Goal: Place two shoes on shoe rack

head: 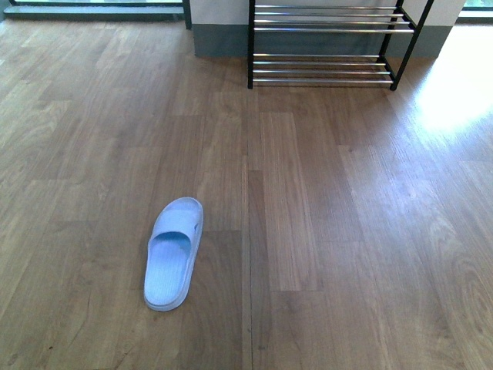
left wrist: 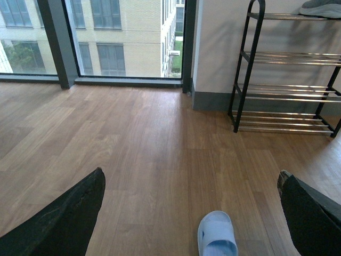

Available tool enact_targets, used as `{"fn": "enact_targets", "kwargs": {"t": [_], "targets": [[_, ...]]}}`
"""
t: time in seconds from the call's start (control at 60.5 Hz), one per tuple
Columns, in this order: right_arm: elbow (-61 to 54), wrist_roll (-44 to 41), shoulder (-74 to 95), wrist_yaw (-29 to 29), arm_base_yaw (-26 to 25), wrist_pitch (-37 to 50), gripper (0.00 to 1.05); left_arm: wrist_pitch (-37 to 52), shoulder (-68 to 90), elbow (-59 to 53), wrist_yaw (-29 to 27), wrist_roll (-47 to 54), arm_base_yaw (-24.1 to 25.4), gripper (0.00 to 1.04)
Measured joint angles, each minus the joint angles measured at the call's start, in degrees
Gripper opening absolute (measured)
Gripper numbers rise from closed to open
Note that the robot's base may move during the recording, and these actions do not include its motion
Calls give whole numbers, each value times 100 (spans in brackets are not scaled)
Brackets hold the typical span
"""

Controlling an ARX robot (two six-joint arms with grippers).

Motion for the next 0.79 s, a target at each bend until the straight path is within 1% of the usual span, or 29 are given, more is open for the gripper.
{"fn": "enact_targets", "kwargs": {"t": [0.397, 0.413, 0.43, 0.446, 0.463, 0.479, 0.496, 0.513, 0.529, 0.562, 0.595, 0.628, 0.678, 0.694, 0.744, 0.794], "targets": [[0, 0, -2, -2, 0, 0, 2, 0, 2, 0, -11, -7, -2, 95], [0, 0, 0, 0, 0, 0, 2, -31, 28, 9, -90, -37, -20, 95], [-2, 0, 0, -2, 0, 0, 2, -247, 125, 72, -389, -125, -92, 95], [0, 0, 0, -2, 0, 0, 2, -389, 184, 131, -560, -170, -149, 95], [-2, 0, 0, -2, 0, 0, 2, -710, 393, 249, -914, -330, -286, 95], [0, 0, 0, -2, 0, 0, 2, -833, 518, 308, -1069, -389, -348, 95], [0, 0, -2, 0, 0, 0, 2, -979, 817, 398, -1368, -446, -435, 95], [0, 0, 0, 0, 0, 0, 2, -981, 984, 424, -1427, -457, -448, 95], [-2, 0, 0, 0, 0, 0, 2, -892, 1314, 444, -1657, -466, -442, 95], [-2, 0, -2, 0, 0, 0, 2, -697, 1694, 444, -1707, -455, -402, 95], [0, 0, 0, -2, 0, 0, 2, -321, 2267, 431, -1668, -409, -334, 95], [-2, 0, 0, -9, 0, 0, 2, 197, 2920, 428, -1639, -332, -251, 95], [-2, 0, 0, -7, 0, 0, 2, 1381, 4295, 444, -1517, -125, -140, 95], [-2, 0, 0, -7, 0, 0, 2, 1569, 4535, 457, -1502, -92, -131, 95], [-2, 0, 0, 0, -2, 0, 2, 2516, 5766, 595, -1333, 42, -103, 95], [0, 2, 0, 0, -2, 0, 2, 3174, 6708, 793, -1217, 125, -98, 95]]}}
